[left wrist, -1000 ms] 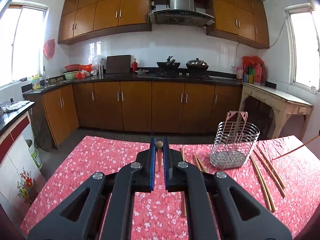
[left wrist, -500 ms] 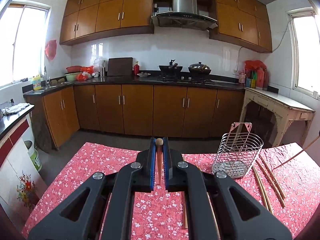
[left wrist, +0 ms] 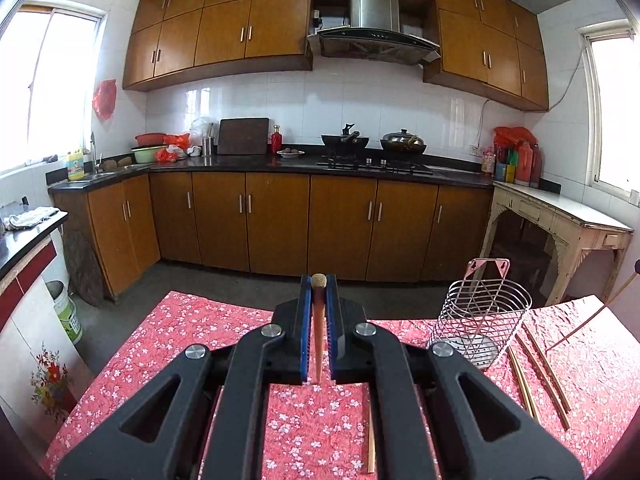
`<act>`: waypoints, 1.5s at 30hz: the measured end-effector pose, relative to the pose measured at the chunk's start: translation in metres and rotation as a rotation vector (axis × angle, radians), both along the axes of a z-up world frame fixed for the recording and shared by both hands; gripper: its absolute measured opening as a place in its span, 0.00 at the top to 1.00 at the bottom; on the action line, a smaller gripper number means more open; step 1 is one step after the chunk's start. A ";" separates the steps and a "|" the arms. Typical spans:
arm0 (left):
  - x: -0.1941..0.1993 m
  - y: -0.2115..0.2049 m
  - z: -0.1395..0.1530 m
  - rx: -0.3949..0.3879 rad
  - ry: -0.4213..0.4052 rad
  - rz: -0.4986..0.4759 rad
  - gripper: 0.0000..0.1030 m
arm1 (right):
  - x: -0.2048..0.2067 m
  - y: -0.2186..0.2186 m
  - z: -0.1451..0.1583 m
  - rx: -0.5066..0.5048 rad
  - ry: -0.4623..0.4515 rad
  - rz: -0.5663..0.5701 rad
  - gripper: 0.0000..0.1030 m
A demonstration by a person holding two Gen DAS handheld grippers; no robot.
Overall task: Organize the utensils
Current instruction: 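Lift the left gripper's chopstick toward the wire holder while the right gripper carries its chopstick there, then open the left gripper over the wire holder while the right gripper releases its chopstick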
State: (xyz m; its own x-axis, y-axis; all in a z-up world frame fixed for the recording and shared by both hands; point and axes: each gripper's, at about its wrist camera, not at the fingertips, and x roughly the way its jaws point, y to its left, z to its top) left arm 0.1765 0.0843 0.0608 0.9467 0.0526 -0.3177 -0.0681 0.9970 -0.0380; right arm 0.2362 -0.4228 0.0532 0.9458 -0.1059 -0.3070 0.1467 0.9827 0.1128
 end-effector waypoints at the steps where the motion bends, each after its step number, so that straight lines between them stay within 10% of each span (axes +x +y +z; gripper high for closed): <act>1: 0.001 0.000 0.000 0.001 -0.003 0.002 0.94 | 0.001 0.000 -0.001 0.002 0.000 0.000 0.92; 10: 0.008 -0.003 0.011 -0.001 -0.010 0.012 0.94 | 0.004 0.001 0.014 0.003 -0.051 0.002 0.93; 26: 0.028 -0.067 0.124 -0.076 -0.219 -0.093 0.94 | 0.013 0.031 0.137 0.117 -0.199 0.249 0.92; 34: 0.056 -0.105 0.113 -0.102 -0.286 -0.087 0.94 | 0.048 0.064 0.121 0.107 -0.124 0.329 0.92; 45: 0.103 -0.115 0.056 -0.142 -0.150 -0.085 0.94 | 0.105 0.071 0.063 0.160 0.045 0.371 0.92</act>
State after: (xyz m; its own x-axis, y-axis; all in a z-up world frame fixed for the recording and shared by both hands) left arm 0.2799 -0.0309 0.1165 0.9832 -0.0643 -0.1711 0.0326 0.9828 -0.1818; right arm 0.3408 -0.3517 0.1166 0.8959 0.2928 -0.3342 -0.2064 0.9403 0.2704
